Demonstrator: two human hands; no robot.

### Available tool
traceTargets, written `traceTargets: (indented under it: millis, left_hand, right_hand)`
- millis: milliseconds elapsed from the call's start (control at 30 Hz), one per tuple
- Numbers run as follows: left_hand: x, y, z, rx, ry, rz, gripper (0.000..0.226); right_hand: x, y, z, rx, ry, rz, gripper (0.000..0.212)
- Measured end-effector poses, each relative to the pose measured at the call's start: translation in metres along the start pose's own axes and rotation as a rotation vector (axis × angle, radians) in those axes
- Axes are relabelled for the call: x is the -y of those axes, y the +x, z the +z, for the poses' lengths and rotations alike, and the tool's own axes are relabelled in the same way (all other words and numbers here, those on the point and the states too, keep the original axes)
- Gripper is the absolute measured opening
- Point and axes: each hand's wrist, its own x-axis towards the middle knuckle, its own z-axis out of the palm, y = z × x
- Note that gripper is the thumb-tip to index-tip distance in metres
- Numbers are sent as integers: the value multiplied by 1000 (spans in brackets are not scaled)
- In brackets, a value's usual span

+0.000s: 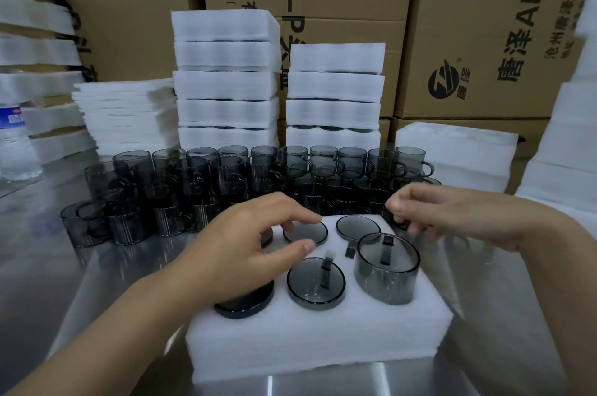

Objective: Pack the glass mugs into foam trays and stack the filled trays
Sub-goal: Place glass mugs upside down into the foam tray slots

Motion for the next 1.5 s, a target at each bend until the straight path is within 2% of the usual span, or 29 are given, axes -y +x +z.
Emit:
traceTargets:
  millis: [67,233,367,467,600,767,933,1200,1400,1500]
  left_hand:
    - [-10,-2,2,60,-20,43,33]
    - [-26,-8,13,291,65,100,51]
    - [-29,-8,16,334,118,93,52]
    - [-30,-8,16,386,105,76,55]
    - [-32,-6,17,408,111,64,60]
    - [-32,-4,18,458,96,36,63]
    - [-30,-1,17,495,58,0,59]
    - [-28,-2,15,528,62,-19,61]
    - [-29,-3,15,515,75,-4,60]
    - [-29,-3,14,519,85,18,60]
  right_hand:
    - [-4,-2,-1,83,-41,39,82]
    - [-8,-3,-1,258,-62,105,69]
    - [-7,-2,0,367,-88,188,75]
    - [-8,0,3,430,-128,238,70]
    - [-7,4,5,461,-139,257,73]
    - [-7,6,8,478,-144,282,59]
    - [-6,7,12,508,-163,308,62]
    - [-5,6,11,528,-161,327,54]
    - [-4,7,12,484,-157,336,60]
    - [-4,7,13,483,-137,315,77]
